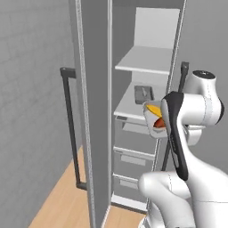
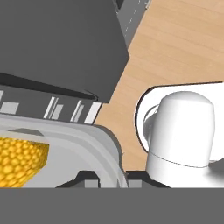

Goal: Take the meat container that has the fish and place it on the second highest rack of the freezer. Then take the vegetable container that has the corn and bell pepper and place it on the highest rack of the freezer.

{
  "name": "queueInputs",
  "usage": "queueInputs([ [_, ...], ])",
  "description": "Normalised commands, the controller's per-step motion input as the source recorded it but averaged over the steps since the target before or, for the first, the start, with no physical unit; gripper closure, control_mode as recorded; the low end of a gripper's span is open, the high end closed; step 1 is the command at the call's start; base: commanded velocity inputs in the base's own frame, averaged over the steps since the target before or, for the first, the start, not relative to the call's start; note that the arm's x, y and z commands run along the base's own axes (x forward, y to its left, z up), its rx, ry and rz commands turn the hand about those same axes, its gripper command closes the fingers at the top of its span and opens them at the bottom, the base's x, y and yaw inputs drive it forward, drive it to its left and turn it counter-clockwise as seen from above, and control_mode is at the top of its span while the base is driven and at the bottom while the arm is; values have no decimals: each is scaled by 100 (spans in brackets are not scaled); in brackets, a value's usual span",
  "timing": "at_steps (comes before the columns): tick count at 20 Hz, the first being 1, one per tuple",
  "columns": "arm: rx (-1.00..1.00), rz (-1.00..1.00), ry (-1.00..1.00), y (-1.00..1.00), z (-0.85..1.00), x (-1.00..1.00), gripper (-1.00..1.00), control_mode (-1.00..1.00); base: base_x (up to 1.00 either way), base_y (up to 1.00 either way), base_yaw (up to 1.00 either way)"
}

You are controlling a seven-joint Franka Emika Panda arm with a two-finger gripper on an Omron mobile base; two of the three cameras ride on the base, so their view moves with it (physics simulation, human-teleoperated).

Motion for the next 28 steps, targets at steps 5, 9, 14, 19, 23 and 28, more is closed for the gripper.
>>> queueInputs([
  [5, 0, 0, 0, 0, 0, 0, 100, 100, 68, 16, -3],
  [9, 0, 0, 0, 0, 0, 0, 100, 100, 30, 39, -1],
  [14, 0, 0, 0, 0, 0, 0, 100, 100, 21, 12, -12],
  [19, 0, 0, 0, 0, 0, 0, 100, 100, 22, 0, -15],
  [23, 0, 0, 0, 0, 0, 0, 100, 100, 34, 15, -22],
  [28, 0, 0, 0, 0, 0, 0, 100, 100, 45, 21, -22],
])
